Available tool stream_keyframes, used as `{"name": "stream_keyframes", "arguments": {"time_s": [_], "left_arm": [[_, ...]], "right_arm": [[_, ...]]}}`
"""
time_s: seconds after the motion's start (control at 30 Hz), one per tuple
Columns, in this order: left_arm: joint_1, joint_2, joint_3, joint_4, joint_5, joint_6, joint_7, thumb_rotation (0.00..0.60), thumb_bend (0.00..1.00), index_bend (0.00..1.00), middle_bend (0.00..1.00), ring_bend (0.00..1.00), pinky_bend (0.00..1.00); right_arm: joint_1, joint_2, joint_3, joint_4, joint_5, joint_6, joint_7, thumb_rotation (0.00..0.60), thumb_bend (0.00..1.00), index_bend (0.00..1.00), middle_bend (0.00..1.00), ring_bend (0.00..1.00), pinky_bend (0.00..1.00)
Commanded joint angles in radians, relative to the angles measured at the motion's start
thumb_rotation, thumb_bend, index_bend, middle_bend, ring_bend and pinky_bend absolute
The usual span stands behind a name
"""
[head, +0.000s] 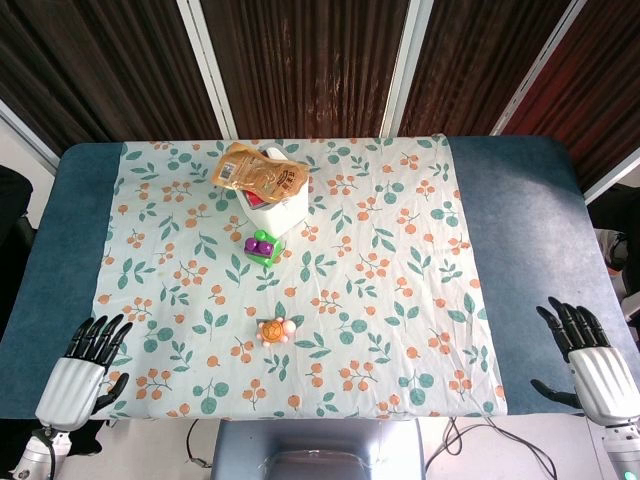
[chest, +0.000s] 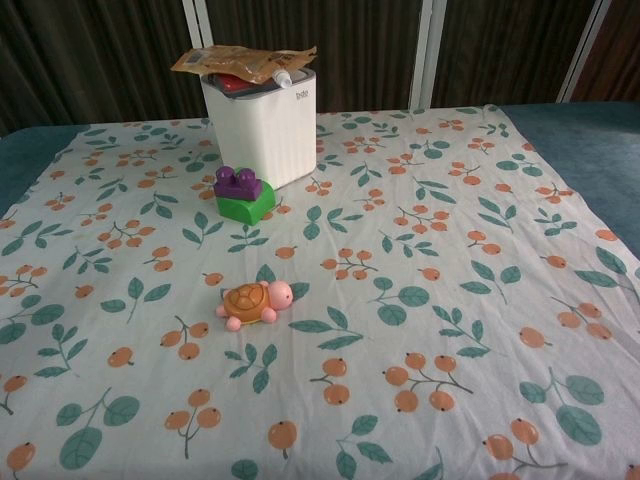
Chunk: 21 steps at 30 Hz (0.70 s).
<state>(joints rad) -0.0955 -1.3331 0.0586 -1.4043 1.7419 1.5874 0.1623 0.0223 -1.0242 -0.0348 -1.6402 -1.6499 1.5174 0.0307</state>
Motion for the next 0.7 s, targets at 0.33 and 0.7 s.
{"name": "stream_keyframes", "arguments": {"time_s": [0.33, 0.7], "left_arm": [[-0.079, -0.085, -0.007, 0.064, 0.124, 0.009, -0.062, 0.600, 0.34, 0.00, 0.06, 0.37, 0.53], [-0.303, -0.328, -0.081, 0.139, 0.125, -0.279, -0.026, 0.600, 0.34, 0.01, 0.18, 1.00, 1.00]], "right_arm": [[-0.007, -0.005, -0.002, 0.009, -0.012, 0.018, -0.002, 0.600, 0.18, 0.00, 0.00, 0.00, 0.00], [0.007, -0.004, 0.002, 0.007, 0.008, -0.017, -0.002, 0.600, 0.18, 0.00, 0.00, 0.00, 0.00]]}}
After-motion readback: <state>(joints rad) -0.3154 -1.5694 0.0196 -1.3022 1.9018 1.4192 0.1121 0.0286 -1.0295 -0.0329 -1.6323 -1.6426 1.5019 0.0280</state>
